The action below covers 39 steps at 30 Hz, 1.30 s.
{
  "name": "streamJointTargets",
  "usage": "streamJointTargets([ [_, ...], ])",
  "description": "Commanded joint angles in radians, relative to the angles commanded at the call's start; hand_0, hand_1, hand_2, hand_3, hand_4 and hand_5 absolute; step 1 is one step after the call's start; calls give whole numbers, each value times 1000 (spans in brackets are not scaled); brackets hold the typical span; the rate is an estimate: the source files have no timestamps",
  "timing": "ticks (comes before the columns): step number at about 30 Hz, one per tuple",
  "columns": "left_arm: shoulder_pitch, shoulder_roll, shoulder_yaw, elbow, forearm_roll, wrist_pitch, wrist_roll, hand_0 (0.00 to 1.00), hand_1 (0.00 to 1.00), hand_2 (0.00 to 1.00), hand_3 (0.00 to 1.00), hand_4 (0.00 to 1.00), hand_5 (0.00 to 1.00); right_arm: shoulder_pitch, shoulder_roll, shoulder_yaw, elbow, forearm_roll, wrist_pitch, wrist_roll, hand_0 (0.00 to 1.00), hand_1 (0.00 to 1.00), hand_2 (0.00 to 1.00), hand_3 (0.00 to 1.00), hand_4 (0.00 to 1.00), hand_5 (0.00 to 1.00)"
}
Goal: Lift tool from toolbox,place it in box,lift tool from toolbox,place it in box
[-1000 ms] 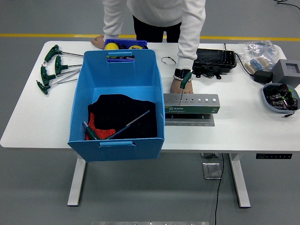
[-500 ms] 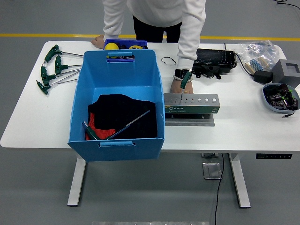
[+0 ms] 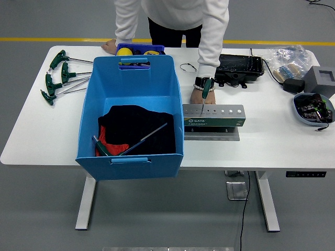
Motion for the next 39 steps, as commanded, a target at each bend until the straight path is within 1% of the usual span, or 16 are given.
streamJointTargets([
  [2, -8, -3, 19, 0, -25, 5, -8, 751, 735, 774, 775, 795, 757, 9, -5, -1, -5, -1, 0, 0, 2, 2, 24, 2, 883, 783],
  [5, -5, -2, -12, 0, 5, 4, -5, 751, 735, 774, 775, 795, 757, 4, -5, 6, -2, 0, -1, 0, 2, 2, 24, 2, 883, 783],
  [8, -9, -4, 0, 0, -7, 5, -8, 750, 736, 774, 774, 794, 754, 6, -7, 8, -6, -1, -1, 0, 2, 2, 24, 2, 884, 784],
  [11, -8, -5, -9, 0, 4, 4, -1, 750, 736, 774, 774, 794, 754, 1, -7, 10, -3, 2, -1, 0, 2, 2, 24, 2, 884, 784],
  [15, -23, -1, 86, 0, -73, -3, -9, 750, 740, 779, 776, 795, 756, 10, -13, 6, -6, 2, -1, 0, 2, 2, 25, 2, 885, 785],
  [17, -23, -2, 62, 0, -44, -3, -1, 750, 740, 779, 776, 795, 756, 7, -12, 7, -3, 4, -1, 0, 2, 2, 25, 2, 885, 785],
  [20, -28, -2, 95, 0, -78, -2, -8, 751, 740, 783, 777, 794, 756, 9, -14, 6, -7, 3, -1, 0, 2, 2, 25, 2, 886, 785],
  [22, -25, -2, 66, 0, -51, -1, -4, 751, 740, 783, 777, 794, 756, 2, -12, 6, -6, 5, -1, 0, 2, 2, 25, 2, 886, 785],
  [25, -27, -2, 89, 0, -72, -2, -8, 751, 740, 783, 777, 794, 756, 1, -12, 6, -9, 6, -1, -1, 2, 2, 25, 2, 886, 785],
  [28, -25, -3, 44, 0, -34, 0, -3, 751, 743, 779, 777, 794, 757, -2, -10, 6, -7, 8, -1, 0, 2, 2, 25, 2, 886, 783],
  [30, -22, -4, 31, 0, -25, 2, -4, 751, 743, 779, 777, 794, 757, -3, -8, 7, -9, 9, 0, -1, 2, 2, 25, 2, 886, 783],
  [32, -18, -3, 33, 0, -27, 2, -6, 751, 741, 778, 775, 792, 754, -6, -7, 8, -8, 9, 1, -1, 2, 2, 37, 4, 889, 783],
  [36, -19, -2, 61, 0, -49, -3, -6, 751, 741, 778, 775, 792, 754, -5, -9, 9, -7, 14, 0, 0, 2, 2, 37, 4, 889, 783],
  [37, -18, -3, 59, 0, -49, -3, -5, 751, 741, 778, 775, 792, 754, -4, -8, 7, -7, 16, 3, -1, 2, 2, 37, 4, 889, 783],
  [38, -16, -4, 49, 0, -39, -2, -3, 752, 743, 781, 777, 791, 753, -4, -7, 5, -6, 20, 7, -3, 2, 2, 81, 31, 893, 786],
  [39, -12, -5, 41, 0, -32, -1, -1, 752, 743, 781, 777, 791, 753, -4, -6, 3, -6, 25, 8, -4, 2, 2, 81, 31, 893, 786],
])
